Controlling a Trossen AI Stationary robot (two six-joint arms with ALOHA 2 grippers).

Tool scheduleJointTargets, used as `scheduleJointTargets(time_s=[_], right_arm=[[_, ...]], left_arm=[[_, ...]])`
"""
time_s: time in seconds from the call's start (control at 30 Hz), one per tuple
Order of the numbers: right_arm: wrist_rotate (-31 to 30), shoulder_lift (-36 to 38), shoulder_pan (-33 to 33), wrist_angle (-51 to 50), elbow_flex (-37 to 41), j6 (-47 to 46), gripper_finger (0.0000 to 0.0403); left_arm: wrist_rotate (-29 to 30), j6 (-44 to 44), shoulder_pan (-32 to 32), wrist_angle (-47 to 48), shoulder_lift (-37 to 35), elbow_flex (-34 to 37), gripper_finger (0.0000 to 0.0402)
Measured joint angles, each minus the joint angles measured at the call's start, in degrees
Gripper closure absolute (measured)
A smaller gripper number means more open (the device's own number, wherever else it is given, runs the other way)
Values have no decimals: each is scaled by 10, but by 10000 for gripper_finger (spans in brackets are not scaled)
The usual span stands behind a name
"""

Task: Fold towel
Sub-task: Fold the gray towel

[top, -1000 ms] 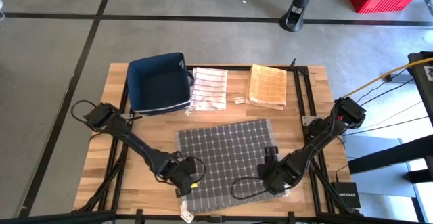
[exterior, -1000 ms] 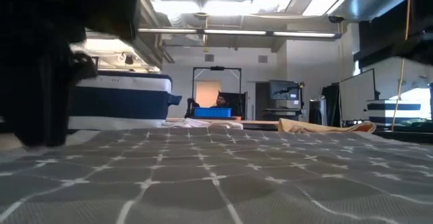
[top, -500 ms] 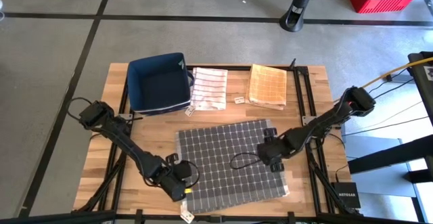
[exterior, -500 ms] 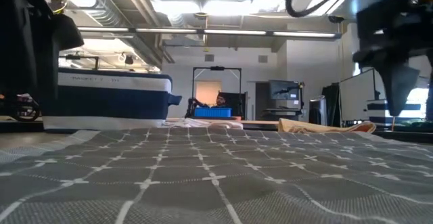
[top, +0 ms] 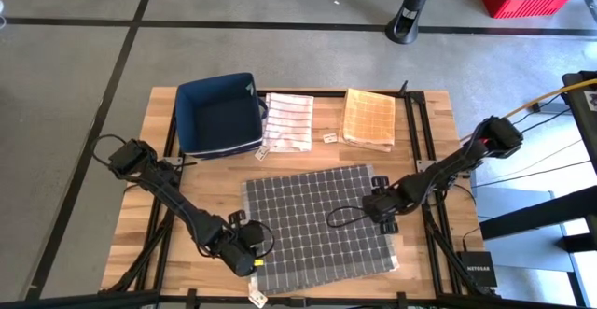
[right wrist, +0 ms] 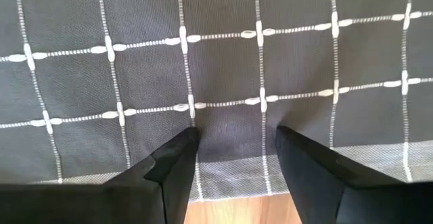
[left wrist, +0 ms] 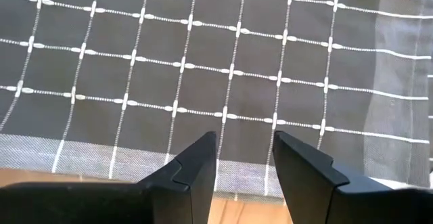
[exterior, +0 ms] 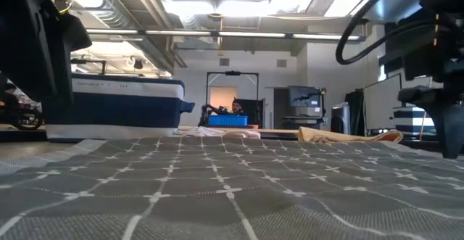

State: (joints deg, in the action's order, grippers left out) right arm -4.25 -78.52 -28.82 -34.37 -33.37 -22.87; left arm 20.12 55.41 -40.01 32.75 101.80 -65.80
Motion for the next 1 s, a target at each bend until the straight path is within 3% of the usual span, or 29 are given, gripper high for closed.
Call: scheduleJointTargets(time_s=[0.27,0.53,0.83,1.0], right_arm=[[-1,-1,0,20,7,-8,197],[-2,-1,0,30,8,-24,197],[-2,-2,0,39,9,-24,197],[-3,-2,0,43,9,-24,197]], left_arm=[[1,-48,15,42,-4,-20,263],[2,-32,46,118,3,-21,261],[-54,-68,74,128,9,0,195],[-69,-112,75,110,13,37,185]])
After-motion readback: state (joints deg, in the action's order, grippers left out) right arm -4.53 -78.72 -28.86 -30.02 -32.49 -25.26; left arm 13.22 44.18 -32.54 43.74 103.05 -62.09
